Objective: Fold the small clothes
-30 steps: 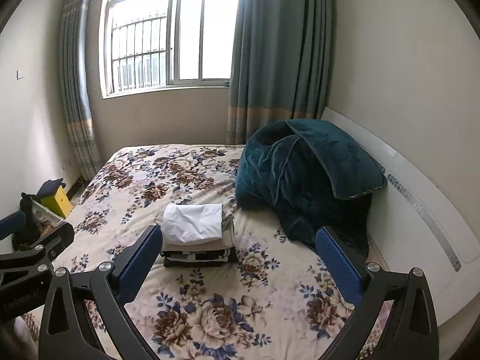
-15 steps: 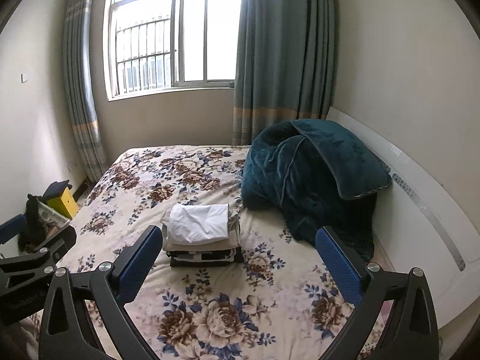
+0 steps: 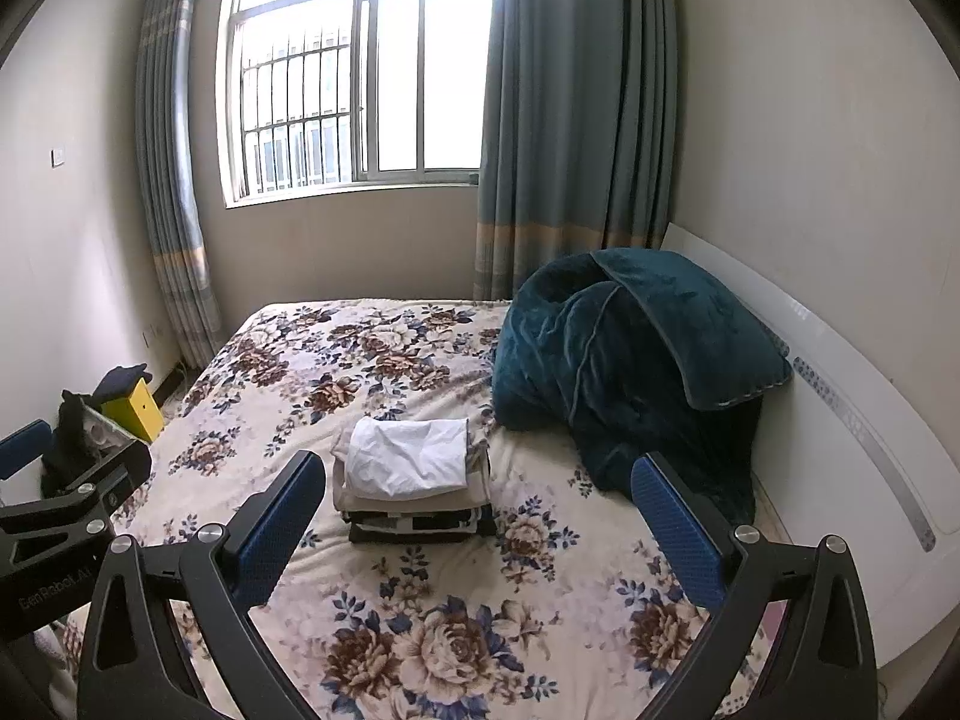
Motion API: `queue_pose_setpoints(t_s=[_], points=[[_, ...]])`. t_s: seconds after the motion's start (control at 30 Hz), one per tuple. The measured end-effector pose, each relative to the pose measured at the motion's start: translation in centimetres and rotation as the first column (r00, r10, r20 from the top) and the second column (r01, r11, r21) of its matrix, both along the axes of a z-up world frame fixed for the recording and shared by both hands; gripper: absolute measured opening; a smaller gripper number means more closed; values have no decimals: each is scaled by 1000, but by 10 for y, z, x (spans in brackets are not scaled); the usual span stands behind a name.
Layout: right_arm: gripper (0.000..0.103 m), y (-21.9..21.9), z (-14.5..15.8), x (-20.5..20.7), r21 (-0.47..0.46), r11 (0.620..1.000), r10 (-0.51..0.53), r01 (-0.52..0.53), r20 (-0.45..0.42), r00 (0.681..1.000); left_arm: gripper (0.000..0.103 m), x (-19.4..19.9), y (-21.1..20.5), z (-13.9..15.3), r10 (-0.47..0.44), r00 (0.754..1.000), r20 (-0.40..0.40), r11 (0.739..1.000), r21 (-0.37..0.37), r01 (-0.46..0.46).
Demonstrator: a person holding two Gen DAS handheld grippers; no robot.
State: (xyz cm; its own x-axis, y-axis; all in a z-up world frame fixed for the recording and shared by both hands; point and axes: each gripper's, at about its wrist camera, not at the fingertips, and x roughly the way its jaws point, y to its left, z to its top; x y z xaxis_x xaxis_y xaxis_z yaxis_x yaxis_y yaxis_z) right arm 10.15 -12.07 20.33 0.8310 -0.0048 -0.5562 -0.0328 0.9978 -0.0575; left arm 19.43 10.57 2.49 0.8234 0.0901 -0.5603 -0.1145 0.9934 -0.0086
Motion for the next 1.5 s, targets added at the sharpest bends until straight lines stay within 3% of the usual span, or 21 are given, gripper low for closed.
queue_pose_setpoints(t_s=[1.5], points=[[103,6,-8,-3,-2,1000,6,-6,-4,1000,103,3,5,-5,0,1000,-11,1000,-2,-1]])
